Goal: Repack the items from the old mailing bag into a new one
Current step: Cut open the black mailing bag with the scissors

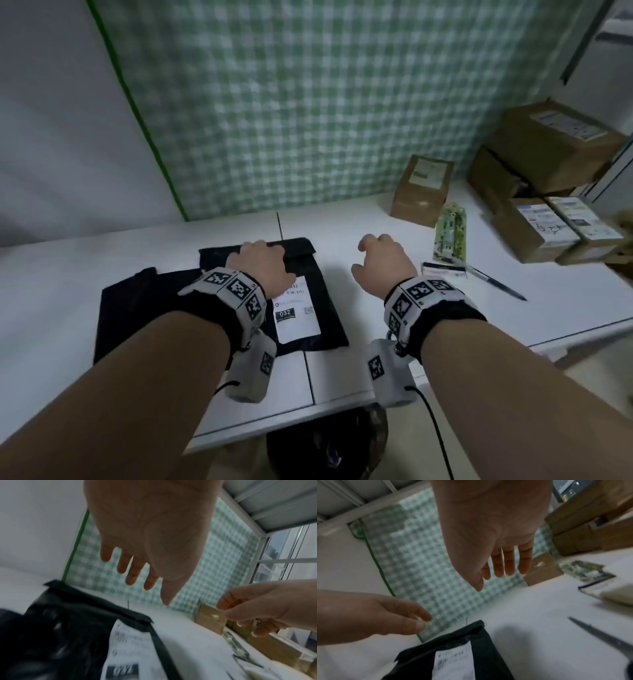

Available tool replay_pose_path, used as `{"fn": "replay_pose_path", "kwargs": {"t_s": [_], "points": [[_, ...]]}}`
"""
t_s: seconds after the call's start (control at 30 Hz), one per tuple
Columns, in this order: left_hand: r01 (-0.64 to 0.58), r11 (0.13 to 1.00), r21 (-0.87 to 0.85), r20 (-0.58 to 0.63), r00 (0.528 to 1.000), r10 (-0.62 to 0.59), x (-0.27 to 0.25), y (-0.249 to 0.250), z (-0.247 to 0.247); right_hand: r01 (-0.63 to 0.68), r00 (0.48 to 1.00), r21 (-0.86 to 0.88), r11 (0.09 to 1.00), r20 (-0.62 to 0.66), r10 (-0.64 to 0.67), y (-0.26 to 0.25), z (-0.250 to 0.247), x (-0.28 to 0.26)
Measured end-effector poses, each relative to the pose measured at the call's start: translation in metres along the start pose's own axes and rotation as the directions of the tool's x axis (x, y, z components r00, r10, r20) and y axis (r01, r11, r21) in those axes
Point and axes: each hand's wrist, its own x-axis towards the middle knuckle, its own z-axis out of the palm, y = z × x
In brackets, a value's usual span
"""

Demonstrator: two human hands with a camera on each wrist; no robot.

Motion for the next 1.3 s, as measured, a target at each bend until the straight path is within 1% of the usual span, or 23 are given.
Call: {"fn": "replay_pose_path", "kwargs": {"t_s": [0.1,0.17,0.23,0.3,0.33,0.43,0.53,0.63,0.73,0.83,0.9,0.97,1.07,1.13,1.2,1.3], "points": [[0.000,0.999,-0.043,0.117,0.993,0.005,0.005,-0.003,0.041,-0.041,0.992,0.040,0.998,0.120,0.036,0.008,0.041,0.001],[0.011,0.999,-0.042,0.159,0.987,-0.004,0.005,-0.005,0.069,-0.089,0.979,0.067,0.994,0.189,0.075,0.012,0.068,-0.002],[0.031,0.998,-0.050,0.159,0.987,-0.022,0.001,-0.005,0.088,-0.096,0.975,0.094,0.991,0.210,0.075,0.014,0.089,-0.006],[0.045,0.997,-0.063,0.137,0.990,-0.036,-0.004,-0.005,0.094,-0.099,0.979,0.127,0.987,0.191,0.074,0.011,0.100,-0.011],[0.043,0.997,-0.070,0.144,0.989,-0.032,-0.007,-0.005,0.095,-0.105,0.980,0.141,0.984,0.184,0.079,0.010,0.104,-0.013],[0.020,0.995,-0.099,0.169,0.986,-0.003,-0.019,-0.006,0.097,-0.114,0.981,0.128,0.985,0.169,0.092,0.009,0.109,-0.021],[-0.029,0.993,-0.117,0.170,0.984,0.049,-0.035,-0.007,0.099,-0.124,0.983,0.101,0.987,0.148,0.109,0.014,0.112,-0.035],[-0.075,0.987,-0.145,0.175,0.980,0.100,-0.056,-0.005,0.100,-0.126,0.974,0.104,0.986,0.203,0.103,0.017,0.116,-0.055],[-0.073,0.981,-0.177,0.233,0.966,0.114,-0.078,-0.006,0.103,-0.108,0.968,0.147,0.983,0.241,0.070,0.016,0.115,-0.072],[-0.065,0.979,-0.191,0.262,0.958,0.114,-0.093,-0.008,0.107,-0.097,0.957,0.197,0.976,0.286,0.037,0.014,0.107,-0.088],[-0.072,0.977,-0.199,0.248,0.961,0.121,-0.100,-0.010,0.108,-0.083,0.952,0.194,0.978,0.306,0.020,0.014,0.103,-0.096],[-0.081,0.974,-0.211,0.203,0.971,0.124,-0.105,-0.012,0.108,-0.066,0.965,0.182,0.981,0.263,0.016,0.015,0.101,-0.102],[-0.076,0.967,-0.241,0.083,0.992,0.099,-0.105,-0.016,0.111,-0.074,0.975,0.230,0.970,0.219,0.022,0.015,0.103,-0.106],[-0.104,0.957,-0.270,0.000,0.994,0.108,-0.101,-0.017,0.115,-0.079,0.977,0.293,0.953,0.212,0.016,0.012,0.107,-0.107],[-0.129,0.947,-0.293,-0.042,0.992,0.122,-0.095,-0.018,0.120,-0.055,0.974,0.329,0.943,0.224,-0.021,0.008,0.111,-0.104],[-0.162,0.937,-0.309,-0.072,0.987,0.147,-0.085,-0.016,0.127,-0.052,0.943,0.324,0.945,0.327,-0.060,0.000,0.117,-0.096]]}}
